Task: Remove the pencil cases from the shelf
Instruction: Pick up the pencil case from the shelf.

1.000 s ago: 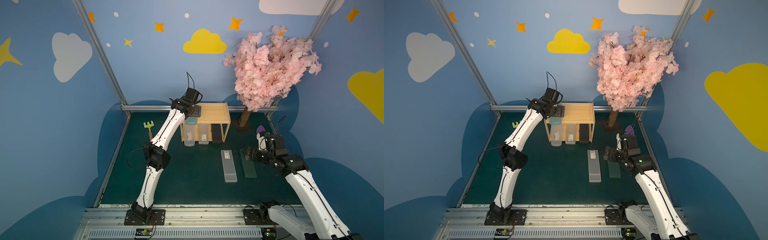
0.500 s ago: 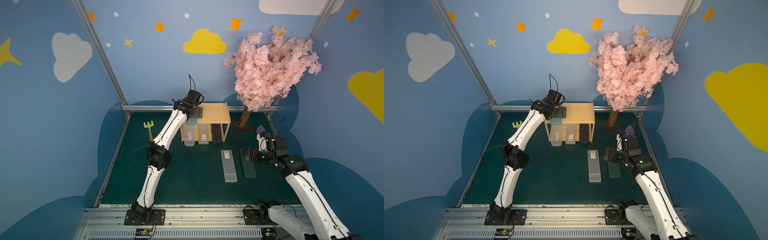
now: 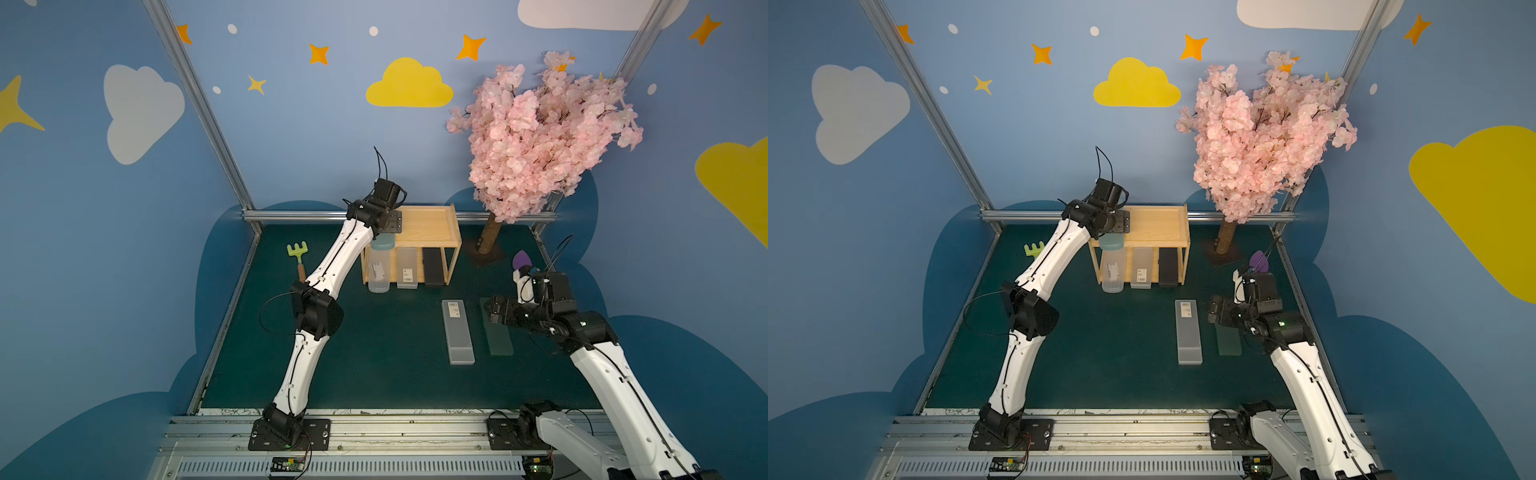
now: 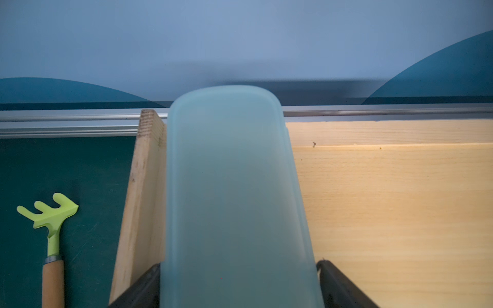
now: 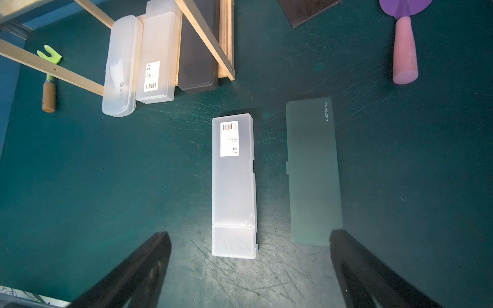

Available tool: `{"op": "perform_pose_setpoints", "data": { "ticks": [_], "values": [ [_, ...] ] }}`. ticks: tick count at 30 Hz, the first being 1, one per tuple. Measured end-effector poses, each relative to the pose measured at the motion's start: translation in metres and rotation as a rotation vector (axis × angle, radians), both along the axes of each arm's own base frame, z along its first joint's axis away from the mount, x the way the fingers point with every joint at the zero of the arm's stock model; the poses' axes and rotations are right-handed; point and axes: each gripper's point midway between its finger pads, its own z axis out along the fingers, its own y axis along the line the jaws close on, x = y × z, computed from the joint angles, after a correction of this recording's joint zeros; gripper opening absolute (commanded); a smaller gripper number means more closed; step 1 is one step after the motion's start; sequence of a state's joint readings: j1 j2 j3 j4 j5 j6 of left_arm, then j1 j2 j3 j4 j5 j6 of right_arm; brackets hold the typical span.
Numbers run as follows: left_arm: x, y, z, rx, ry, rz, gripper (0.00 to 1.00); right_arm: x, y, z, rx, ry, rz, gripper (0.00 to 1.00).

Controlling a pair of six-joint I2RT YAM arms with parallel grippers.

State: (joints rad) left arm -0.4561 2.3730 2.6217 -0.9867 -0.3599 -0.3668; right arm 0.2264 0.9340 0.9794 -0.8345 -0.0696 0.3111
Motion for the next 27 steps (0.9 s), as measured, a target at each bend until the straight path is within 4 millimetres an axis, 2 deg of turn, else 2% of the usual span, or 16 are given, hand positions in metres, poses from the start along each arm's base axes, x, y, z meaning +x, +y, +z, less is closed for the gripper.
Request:
{"op": "perform_pose_setpoints", "data": {
  "ticks": [2,12,16,18,21,27],
  "values": [
    [0.001,0.000,0.000,-0.002,-0.003,0.001,0.79,0.000,0.000,0.000,0.001,0.000,0.002,0.98],
    [-0.001,-0.004,0.000,-0.001,-0.001,-0.007,0.79,-0.001,0.002,0.000,0.014,0.004,0.009,0.98],
    [-0.009,-0.008,0.001,0.000,0.016,-0.023,0.79,-0.001,0.003,0.000,0.021,0.005,0.014,0.98],
    [-0.020,-0.012,0.001,0.006,0.036,-0.035,0.79,-0.001,0.004,0.001,0.026,0.005,0.018,0.98],
    [-0.047,-0.021,0.002,0.019,0.076,-0.062,0.79,-0.001,0.007,0.005,0.040,-0.001,0.027,0.98],
    [-0.114,-0.044,0.023,0.034,0.094,-0.123,0.79,0.010,0.020,0.044,0.100,-0.077,0.074,0.98]
  ]
}}
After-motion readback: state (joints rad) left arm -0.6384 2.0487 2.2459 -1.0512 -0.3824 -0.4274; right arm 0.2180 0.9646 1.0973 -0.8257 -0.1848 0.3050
